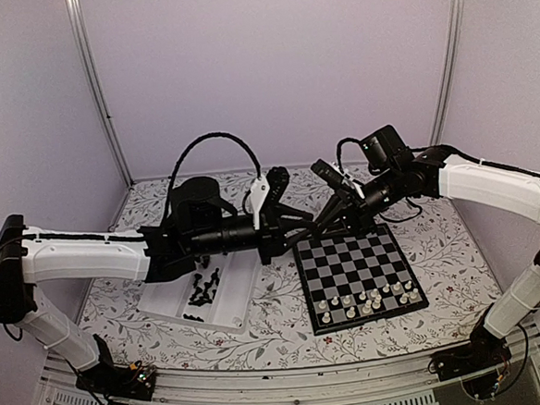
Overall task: Set up the chess pieces on the board
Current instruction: Pick up the chess piece from the chessboard.
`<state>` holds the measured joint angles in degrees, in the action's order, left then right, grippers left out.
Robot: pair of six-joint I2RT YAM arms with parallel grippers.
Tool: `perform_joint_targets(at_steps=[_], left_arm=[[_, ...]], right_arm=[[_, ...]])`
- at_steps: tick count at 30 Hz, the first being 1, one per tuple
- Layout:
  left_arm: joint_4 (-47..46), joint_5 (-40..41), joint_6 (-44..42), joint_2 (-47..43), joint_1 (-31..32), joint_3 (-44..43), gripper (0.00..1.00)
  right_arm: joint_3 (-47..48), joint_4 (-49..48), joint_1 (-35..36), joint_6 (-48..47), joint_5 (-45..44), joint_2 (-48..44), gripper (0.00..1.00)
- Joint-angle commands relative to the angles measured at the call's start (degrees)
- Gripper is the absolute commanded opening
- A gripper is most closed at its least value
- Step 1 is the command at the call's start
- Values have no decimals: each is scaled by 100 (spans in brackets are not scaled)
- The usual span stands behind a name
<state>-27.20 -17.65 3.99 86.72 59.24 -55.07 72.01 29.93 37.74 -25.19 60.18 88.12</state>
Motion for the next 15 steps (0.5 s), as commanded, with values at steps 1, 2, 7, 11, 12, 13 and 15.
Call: perform_joint_targets(at_steps=[1,2,7,11,12,13,15], left_arm=[[216,-236,-53,212,61,-277,21],[249,-244,-52,241,58,-296,19],[436,-230,-74,334,52,-436,6],[912,-161,-196,464,52,-757,3],[1052,-153,-219,508,59,-831,3],[1206,-152,-249,550,61,-905,3],[1484,-129,-294,627,69,-1027,3]], right_arm=[[-25,-87,-22,32,90,-110,5],[-28,-88,-16,35,90,-117,5],[-62,0,-26,-22,-86,-144,13],[-214,391,-115,-439,-1162,-409,36],[-341,452,-190,-611,-1546,-493,41],[-537,497,-326,-720,-1857,-609,44],[-977,538,-724,-947,-2273,-847,49]])
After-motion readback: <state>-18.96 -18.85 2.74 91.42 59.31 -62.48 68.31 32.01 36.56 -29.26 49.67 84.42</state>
